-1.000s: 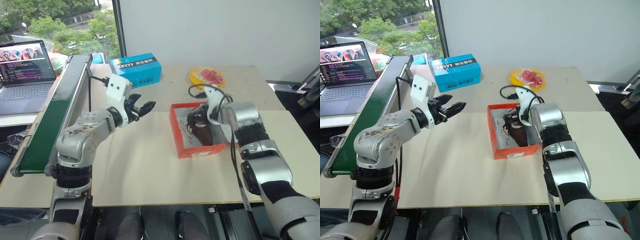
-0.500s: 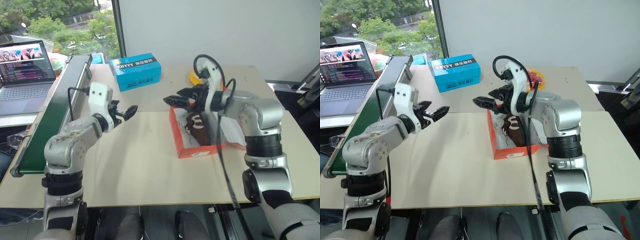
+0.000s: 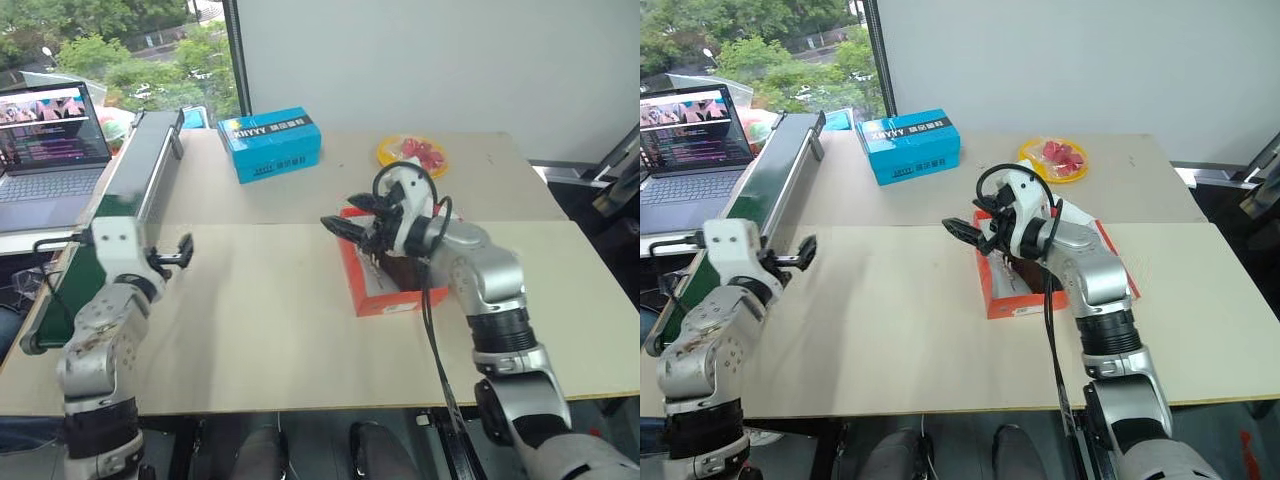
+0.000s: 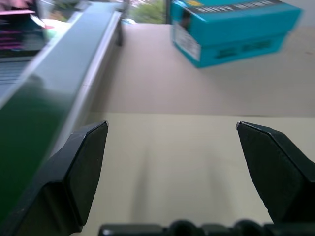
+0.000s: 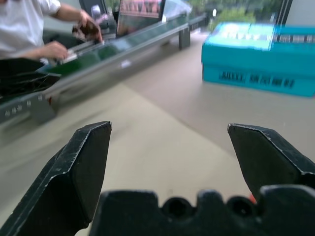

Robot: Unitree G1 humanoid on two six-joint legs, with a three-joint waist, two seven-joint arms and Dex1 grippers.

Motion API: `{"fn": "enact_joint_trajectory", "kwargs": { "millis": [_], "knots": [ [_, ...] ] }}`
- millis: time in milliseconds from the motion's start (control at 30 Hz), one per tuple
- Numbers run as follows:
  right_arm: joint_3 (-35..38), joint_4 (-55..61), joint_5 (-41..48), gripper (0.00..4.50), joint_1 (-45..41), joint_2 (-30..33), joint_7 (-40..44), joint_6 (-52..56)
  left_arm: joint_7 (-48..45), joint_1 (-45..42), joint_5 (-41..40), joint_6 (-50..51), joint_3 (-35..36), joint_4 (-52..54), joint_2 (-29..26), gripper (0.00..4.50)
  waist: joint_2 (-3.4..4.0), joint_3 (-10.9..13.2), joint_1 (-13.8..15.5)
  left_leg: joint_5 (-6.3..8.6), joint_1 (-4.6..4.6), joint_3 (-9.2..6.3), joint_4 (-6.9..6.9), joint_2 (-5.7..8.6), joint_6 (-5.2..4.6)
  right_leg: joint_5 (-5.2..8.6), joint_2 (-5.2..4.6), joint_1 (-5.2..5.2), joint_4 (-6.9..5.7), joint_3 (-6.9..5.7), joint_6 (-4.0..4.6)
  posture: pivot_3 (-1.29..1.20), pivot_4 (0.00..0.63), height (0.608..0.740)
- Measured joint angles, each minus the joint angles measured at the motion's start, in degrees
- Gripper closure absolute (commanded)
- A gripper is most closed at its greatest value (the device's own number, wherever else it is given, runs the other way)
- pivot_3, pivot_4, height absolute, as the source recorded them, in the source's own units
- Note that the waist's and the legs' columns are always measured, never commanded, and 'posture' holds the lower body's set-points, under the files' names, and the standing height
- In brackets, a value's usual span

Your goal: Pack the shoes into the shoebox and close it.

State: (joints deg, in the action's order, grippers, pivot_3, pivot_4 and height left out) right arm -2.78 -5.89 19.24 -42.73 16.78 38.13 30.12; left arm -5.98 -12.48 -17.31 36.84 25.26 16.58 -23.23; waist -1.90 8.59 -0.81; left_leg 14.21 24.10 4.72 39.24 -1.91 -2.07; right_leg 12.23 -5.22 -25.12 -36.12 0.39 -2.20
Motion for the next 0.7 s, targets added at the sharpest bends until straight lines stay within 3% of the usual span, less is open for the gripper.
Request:
{"fn": "enact_joint_trajectory", "kwargs": {
  "millis": [300, 700],
  "knots": [
    [-1.0, -3.6, -2.3, 0.00, 1.4, 0.0, 1.5, -3.6, 0.2, 4.0, 0.5, -6.6, 5.0, -7.1, -0.4, 0.04, 0.00, 0.0, 0.1, 0.01, -0.01, -0.01, 0.00, -0.03, -0.01, 0.00, 0.00, 0.02, 0.00, -0.06, 0.01, 0.00, 0.150, 0.740],
    [-1.0, -3.7, -2.2, 0.00, 1.4, -0.6, 2.8, -3.6, 0.2, 3.3, 0.5, -10.8, 5.9, -14.0, -1.5, 0.04, -0.01, 0.0, 0.1, 0.01, -0.02, -0.01, 0.00, -0.03, -0.01, -0.01, -0.02, 0.03, -0.01, -0.06, 0.02, 0.00, 0.150, 0.740]
  ]
}}
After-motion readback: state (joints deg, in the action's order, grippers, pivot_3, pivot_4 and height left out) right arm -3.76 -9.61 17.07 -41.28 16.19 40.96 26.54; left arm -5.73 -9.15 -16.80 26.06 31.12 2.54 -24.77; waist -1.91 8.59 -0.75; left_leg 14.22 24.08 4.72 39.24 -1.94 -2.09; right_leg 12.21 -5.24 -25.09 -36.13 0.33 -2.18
